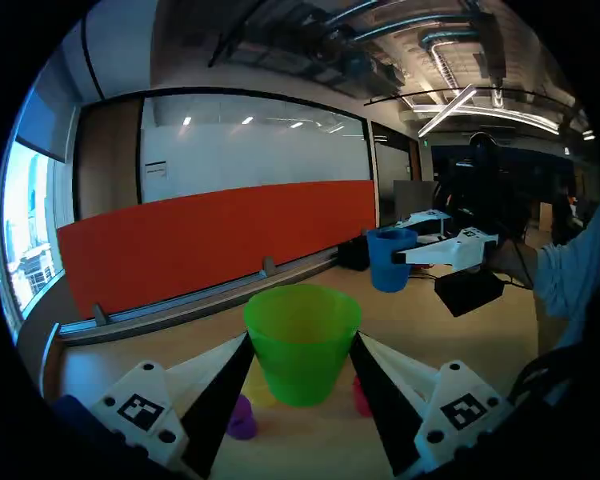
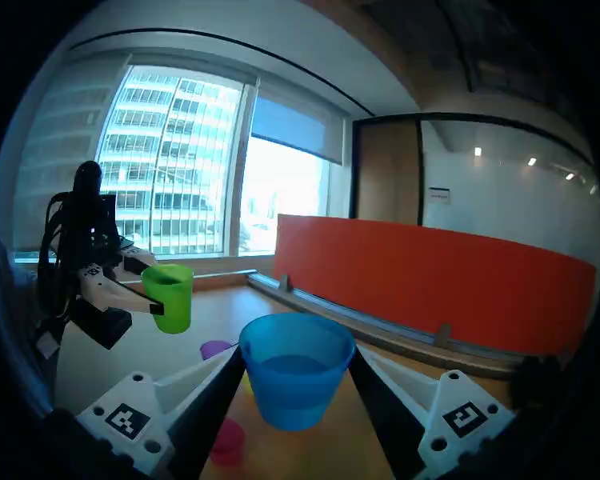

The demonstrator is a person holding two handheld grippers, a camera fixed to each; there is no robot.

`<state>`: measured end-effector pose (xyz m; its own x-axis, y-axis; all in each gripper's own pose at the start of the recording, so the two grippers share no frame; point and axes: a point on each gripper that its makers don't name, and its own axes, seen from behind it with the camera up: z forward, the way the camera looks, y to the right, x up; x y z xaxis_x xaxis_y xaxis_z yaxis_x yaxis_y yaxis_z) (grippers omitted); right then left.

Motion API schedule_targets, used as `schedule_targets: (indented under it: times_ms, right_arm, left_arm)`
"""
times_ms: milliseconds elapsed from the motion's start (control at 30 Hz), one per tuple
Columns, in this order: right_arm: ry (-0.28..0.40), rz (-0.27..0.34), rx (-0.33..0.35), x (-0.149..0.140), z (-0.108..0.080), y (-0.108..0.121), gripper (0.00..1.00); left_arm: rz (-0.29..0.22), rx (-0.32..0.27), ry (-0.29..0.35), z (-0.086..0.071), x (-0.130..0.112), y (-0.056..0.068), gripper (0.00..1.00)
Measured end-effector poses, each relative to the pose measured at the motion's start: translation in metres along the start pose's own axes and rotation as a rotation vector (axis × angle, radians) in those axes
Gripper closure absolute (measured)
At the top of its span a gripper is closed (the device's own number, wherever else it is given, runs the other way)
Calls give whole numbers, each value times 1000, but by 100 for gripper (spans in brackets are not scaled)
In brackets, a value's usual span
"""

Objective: Pour water

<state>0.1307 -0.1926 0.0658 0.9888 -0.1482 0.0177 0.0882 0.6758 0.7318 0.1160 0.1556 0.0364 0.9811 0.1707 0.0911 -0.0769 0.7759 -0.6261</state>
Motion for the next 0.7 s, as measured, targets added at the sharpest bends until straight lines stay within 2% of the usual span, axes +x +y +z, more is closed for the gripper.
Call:
schedule_targets:
  times_ms: [367, 700]
  right_arm:
    - [6, -56, 20, 15, -6, -5, 8]
    - [17, -157, 34, 34, -9, -9, 8]
  left_arm:
    - [-3, -30, 10, 0, 1, 17, 17]
    - [-12, -59, 19, 3, 2, 35, 17]
